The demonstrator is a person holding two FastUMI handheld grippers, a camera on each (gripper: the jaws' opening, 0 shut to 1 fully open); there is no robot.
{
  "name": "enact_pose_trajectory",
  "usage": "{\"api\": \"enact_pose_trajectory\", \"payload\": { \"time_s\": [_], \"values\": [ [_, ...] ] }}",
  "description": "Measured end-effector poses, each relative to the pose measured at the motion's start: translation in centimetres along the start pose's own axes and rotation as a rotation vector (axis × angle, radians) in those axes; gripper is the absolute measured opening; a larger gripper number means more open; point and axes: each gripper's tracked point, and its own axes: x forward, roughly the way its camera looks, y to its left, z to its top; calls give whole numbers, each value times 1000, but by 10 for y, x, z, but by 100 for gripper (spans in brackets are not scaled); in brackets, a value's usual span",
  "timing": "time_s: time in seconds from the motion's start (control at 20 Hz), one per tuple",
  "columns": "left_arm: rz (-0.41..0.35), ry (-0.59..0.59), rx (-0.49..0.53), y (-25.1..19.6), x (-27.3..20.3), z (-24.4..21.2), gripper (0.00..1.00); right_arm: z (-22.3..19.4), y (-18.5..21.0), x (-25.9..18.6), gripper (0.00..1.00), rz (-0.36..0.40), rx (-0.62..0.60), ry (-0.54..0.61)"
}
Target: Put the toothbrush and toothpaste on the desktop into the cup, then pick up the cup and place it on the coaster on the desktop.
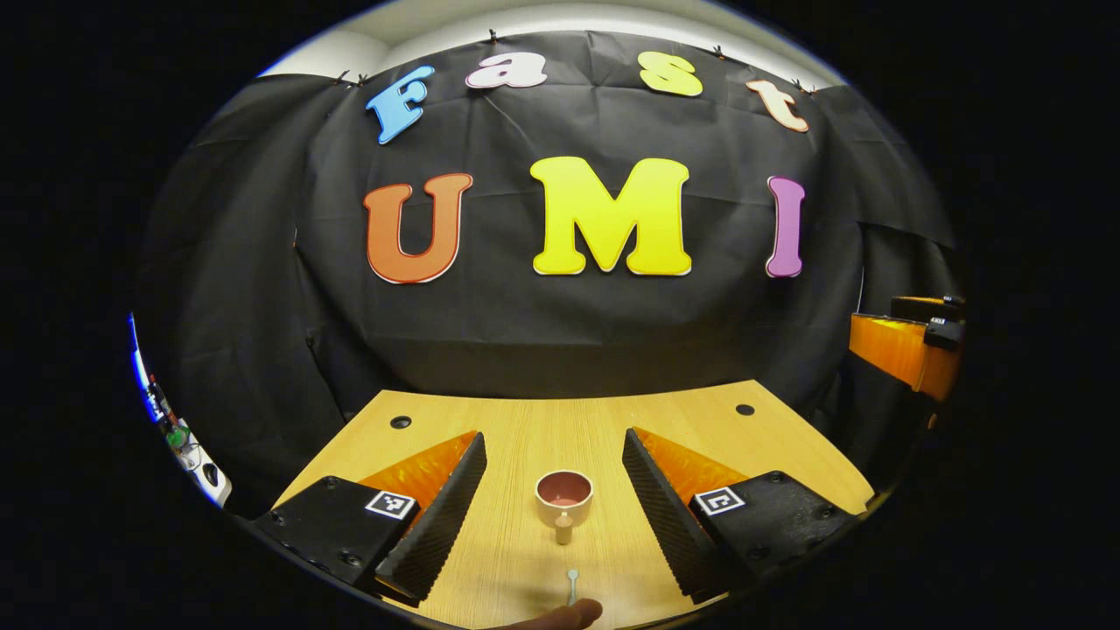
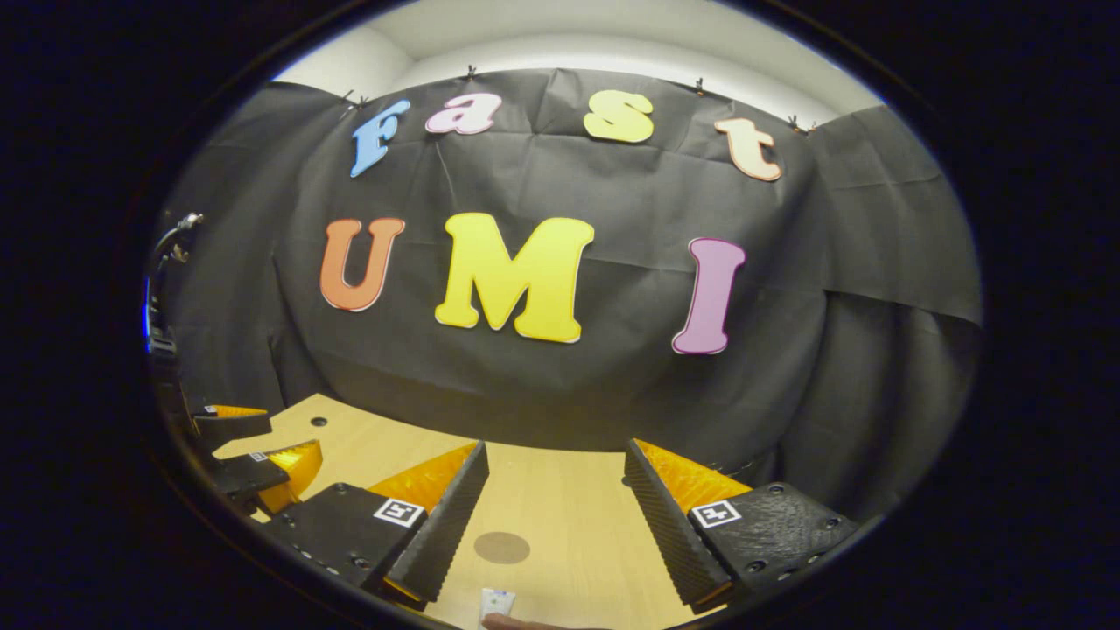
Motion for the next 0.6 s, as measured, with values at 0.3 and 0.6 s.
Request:
{"api": "enact_pose_trajectory", "payload": {
  "time_s": [0.3,0.6],
  "values": [
    [-34,222,25,-20,-3,-106,99,-41,11,-9,95,36,24,121],
    [-58,435,20,-30,-9,-209,100,-85,21,-28,95,52,12,232]
  ]
}}
